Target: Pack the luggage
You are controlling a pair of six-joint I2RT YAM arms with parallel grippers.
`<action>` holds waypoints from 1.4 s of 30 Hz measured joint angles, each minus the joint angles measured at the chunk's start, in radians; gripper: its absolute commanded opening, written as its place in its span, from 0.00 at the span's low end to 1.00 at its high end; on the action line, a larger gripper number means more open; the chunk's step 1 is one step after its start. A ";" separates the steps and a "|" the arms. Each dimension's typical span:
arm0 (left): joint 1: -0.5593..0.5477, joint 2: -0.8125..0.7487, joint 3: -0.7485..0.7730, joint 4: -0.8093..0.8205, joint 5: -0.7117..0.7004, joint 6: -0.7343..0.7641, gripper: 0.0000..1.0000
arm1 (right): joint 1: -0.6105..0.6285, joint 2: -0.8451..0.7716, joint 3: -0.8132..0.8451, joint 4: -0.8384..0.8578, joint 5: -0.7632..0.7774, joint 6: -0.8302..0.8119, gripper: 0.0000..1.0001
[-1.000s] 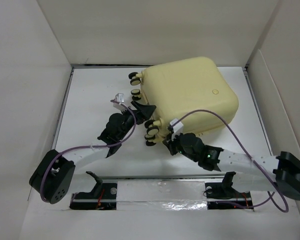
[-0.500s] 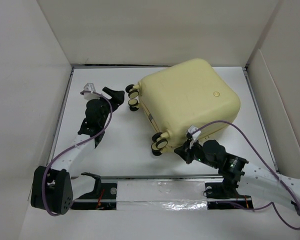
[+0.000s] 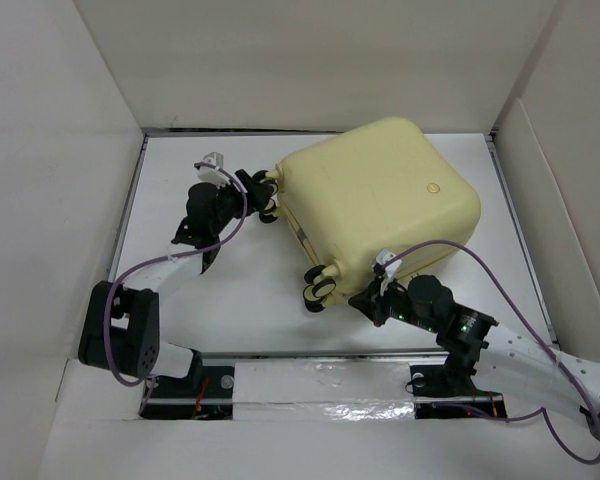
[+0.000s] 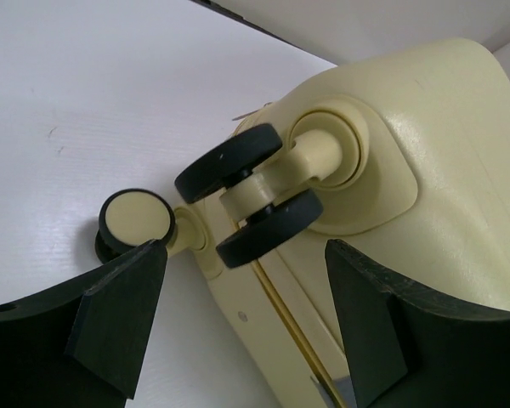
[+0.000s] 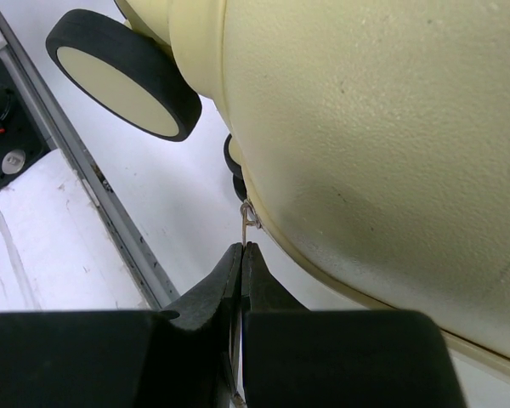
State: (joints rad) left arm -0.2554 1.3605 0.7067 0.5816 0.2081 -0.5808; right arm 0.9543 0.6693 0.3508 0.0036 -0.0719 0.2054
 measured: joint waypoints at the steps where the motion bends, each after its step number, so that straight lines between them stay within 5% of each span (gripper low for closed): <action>1: 0.000 0.021 0.017 0.006 0.010 0.003 0.73 | 0.000 0.000 0.000 0.001 -0.001 0.000 0.00; 17: 0.000 0.168 0.106 0.087 0.098 -0.006 0.72 | -0.011 0.026 0.000 0.024 -0.025 0.000 0.00; 20: 0.003 0.186 0.122 0.088 0.095 -0.012 0.60 | -0.012 0.036 0.000 0.033 -0.029 0.001 0.00; 24: 0.006 0.214 0.132 0.110 0.109 -0.026 0.20 | -0.012 0.039 0.000 0.041 -0.029 0.001 0.00; 27: 0.007 0.218 0.132 0.119 0.110 -0.039 0.00 | -0.012 0.039 0.000 0.042 -0.029 0.001 0.00; 34: 0.002 0.196 0.064 0.206 0.062 -0.078 0.00 | -0.065 0.035 0.000 0.041 -0.048 0.001 0.00; 42: -0.014 -0.080 -0.234 0.294 -0.141 -0.092 0.00 | -0.271 0.127 0.046 0.010 -0.323 -0.028 0.00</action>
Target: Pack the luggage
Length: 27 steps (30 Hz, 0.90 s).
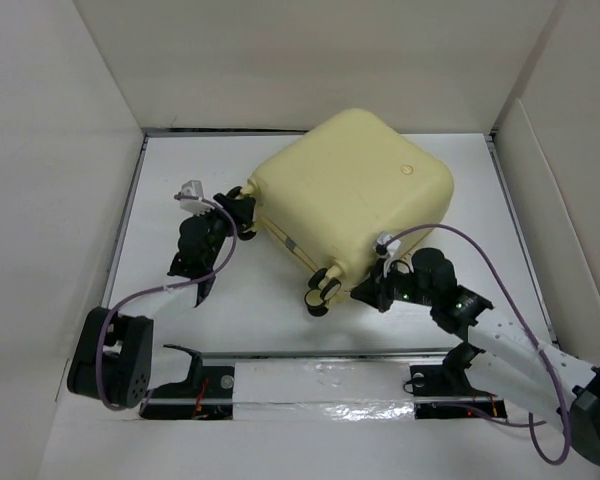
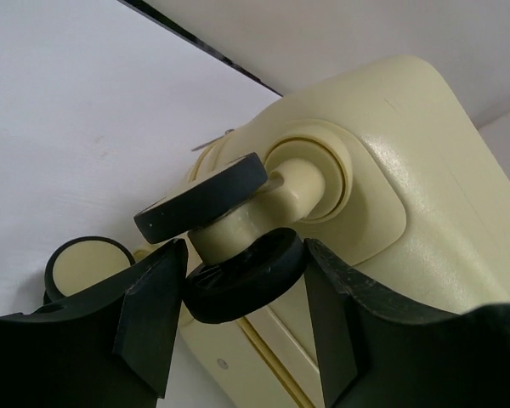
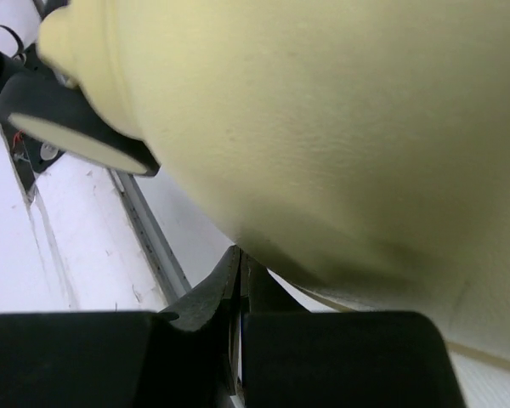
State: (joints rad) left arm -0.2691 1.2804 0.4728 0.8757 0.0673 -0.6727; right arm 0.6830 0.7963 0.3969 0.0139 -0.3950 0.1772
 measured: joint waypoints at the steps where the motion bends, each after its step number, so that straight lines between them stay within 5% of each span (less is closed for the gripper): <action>1: 0.000 -0.034 -0.024 -0.007 -0.021 0.004 0.00 | -0.032 0.022 0.017 -0.008 -0.032 -0.007 0.00; 12: -0.181 -0.268 -0.166 -0.011 0.087 -0.038 0.00 | -0.372 0.263 0.225 0.055 -0.079 -0.095 0.00; 24: -0.386 -0.033 -0.103 0.078 0.152 -0.066 0.00 | -0.117 0.111 -0.146 0.476 0.218 0.054 0.00; 26: -0.429 0.010 -0.061 0.096 0.181 -0.060 0.15 | -0.091 0.090 -0.167 0.481 0.247 0.079 0.00; 27: -0.445 0.027 -0.044 0.112 0.199 -0.057 0.40 | -0.084 0.084 -0.168 0.475 0.261 0.087 0.00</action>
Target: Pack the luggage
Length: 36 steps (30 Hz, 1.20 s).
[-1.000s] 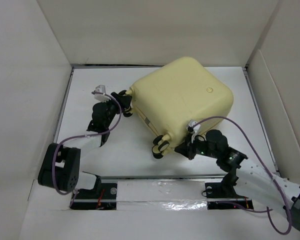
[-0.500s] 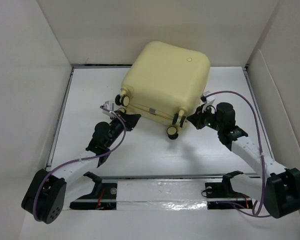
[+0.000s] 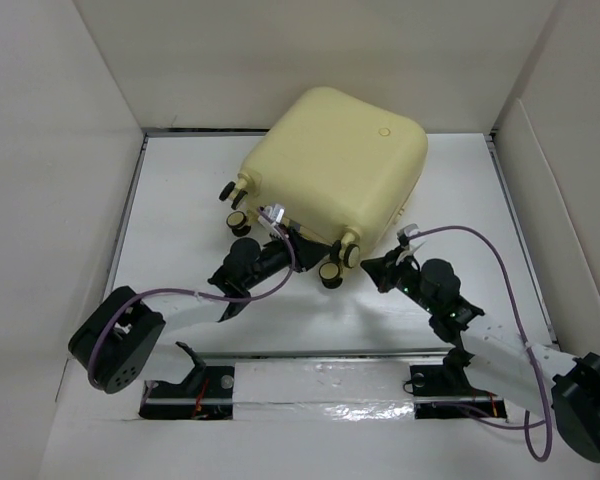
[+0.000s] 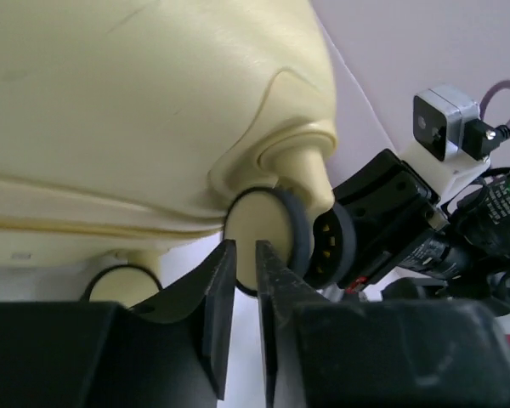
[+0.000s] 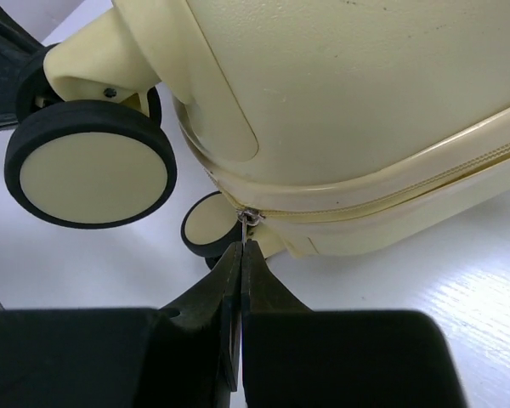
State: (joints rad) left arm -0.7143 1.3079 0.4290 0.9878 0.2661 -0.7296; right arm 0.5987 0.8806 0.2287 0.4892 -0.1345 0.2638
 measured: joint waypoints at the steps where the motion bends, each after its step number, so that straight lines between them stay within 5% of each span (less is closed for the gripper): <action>1: -0.011 0.014 0.013 0.015 0.013 0.006 0.46 | 0.005 -0.004 0.000 -0.003 0.006 0.002 0.00; 6: 0.001 0.077 0.038 0.042 0.055 0.007 0.46 | 0.010 0.010 0.018 -0.030 0.034 0.002 0.01; 10: 0.000 0.103 0.060 0.040 0.076 0.008 0.42 | 0.010 0.052 0.046 -0.043 0.022 0.002 0.14; 22: -0.004 0.124 0.077 0.047 0.107 0.002 0.36 | 0.012 0.181 0.093 -0.079 -0.020 -0.003 0.14; 30: -0.004 0.126 0.079 0.051 0.120 0.000 0.31 | 0.011 0.169 0.124 -0.120 0.010 -0.009 0.30; 32: -0.005 0.126 0.079 0.048 0.123 0.000 0.31 | 0.012 0.151 0.124 -0.132 0.017 -0.013 0.11; 36: -0.006 0.126 0.079 0.048 0.124 0.000 0.31 | 0.012 0.112 0.124 -0.152 0.031 -0.014 0.00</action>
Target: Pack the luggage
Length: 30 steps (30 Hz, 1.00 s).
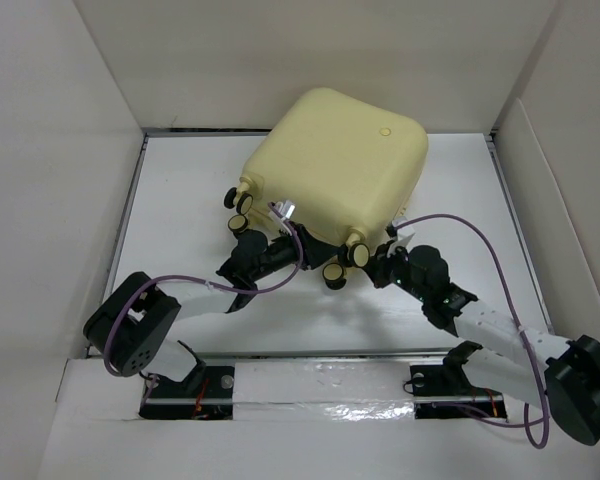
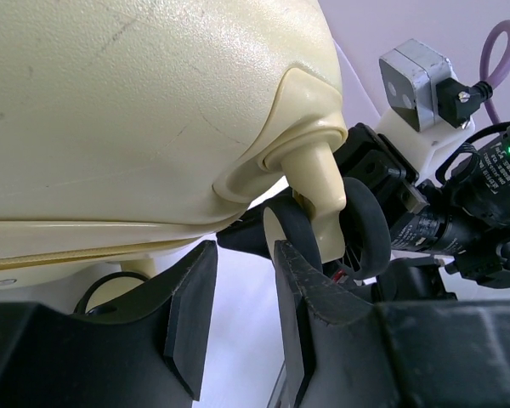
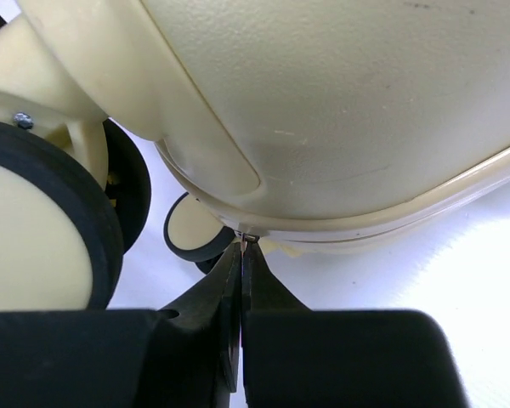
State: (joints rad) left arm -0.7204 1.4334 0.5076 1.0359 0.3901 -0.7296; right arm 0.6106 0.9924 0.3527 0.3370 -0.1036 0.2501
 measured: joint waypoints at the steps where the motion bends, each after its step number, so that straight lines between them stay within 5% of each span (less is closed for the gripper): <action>1: 0.000 0.000 0.000 0.000 0.000 0.000 0.30 | 0.000 -0.003 0.000 -0.003 0.002 0.000 0.00; 15: -0.056 0.128 0.097 0.015 0.037 -0.019 0.31 | 0.059 -0.016 -0.075 0.121 0.078 0.054 0.00; 21: -0.079 0.209 0.243 -0.078 0.097 -0.025 0.28 | 0.222 0.023 -0.108 0.250 0.357 0.090 0.00; 30: -0.079 0.319 0.620 -0.497 0.149 0.108 0.34 | 0.317 0.272 -0.071 0.558 0.755 0.078 0.00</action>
State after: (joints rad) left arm -0.7990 1.7527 1.1275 0.5385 0.5392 -0.6216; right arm 0.9276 1.2644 0.2813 0.8951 0.6510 0.3283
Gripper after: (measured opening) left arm 0.276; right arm 0.024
